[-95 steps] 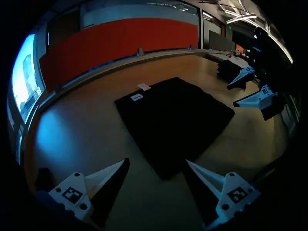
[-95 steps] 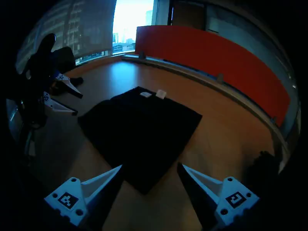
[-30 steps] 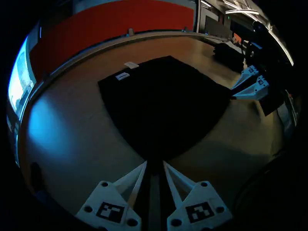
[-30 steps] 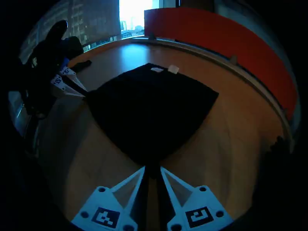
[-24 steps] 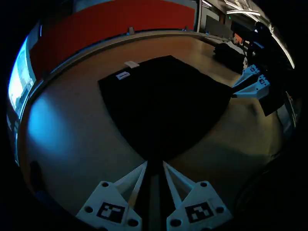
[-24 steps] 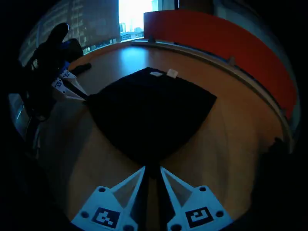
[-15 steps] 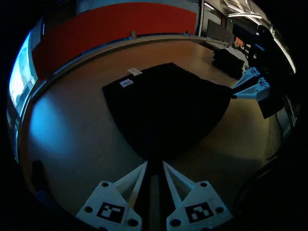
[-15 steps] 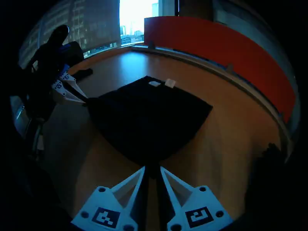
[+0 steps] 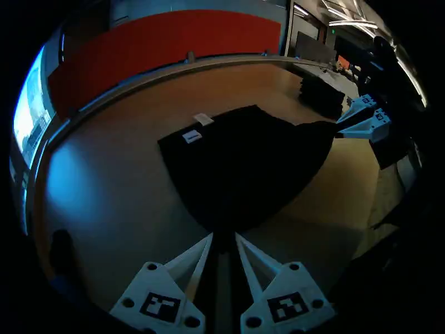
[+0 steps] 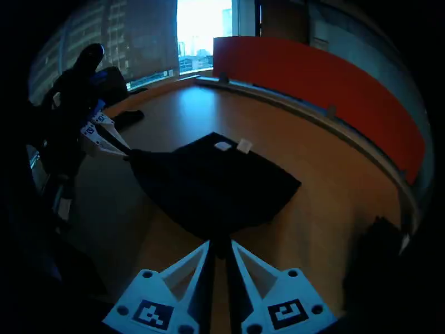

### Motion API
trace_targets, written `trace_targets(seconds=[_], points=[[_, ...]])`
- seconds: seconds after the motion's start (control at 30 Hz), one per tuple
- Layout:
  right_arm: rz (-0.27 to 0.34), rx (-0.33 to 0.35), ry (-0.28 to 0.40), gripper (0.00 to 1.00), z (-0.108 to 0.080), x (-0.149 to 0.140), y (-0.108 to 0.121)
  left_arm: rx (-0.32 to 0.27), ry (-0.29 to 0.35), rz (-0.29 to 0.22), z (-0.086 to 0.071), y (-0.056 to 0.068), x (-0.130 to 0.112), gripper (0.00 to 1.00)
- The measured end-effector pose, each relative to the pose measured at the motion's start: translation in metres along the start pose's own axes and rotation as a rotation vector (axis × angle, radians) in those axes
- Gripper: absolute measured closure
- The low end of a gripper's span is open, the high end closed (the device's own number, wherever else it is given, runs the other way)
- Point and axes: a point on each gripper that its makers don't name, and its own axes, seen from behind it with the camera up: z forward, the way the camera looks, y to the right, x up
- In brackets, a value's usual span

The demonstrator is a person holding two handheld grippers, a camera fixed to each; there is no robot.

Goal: Fold towel

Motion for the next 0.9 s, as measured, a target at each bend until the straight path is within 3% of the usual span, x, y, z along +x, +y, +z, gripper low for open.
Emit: trace_targets(seconds=[0.47, 0.9], points=[[-0.016, -0.012, 0.02, 0.88, -0.031, 0.015, -0.002, -0.007, 0.004, -0.013, -0.036, 0.017, 0.011, 0.88], [-0.039, 0.002, 0.019, 0.88, -0.048, 0.02, -0.01, -0.01, 0.002, -0.024, -0.054, 0.027, 0.013, 0.88]])
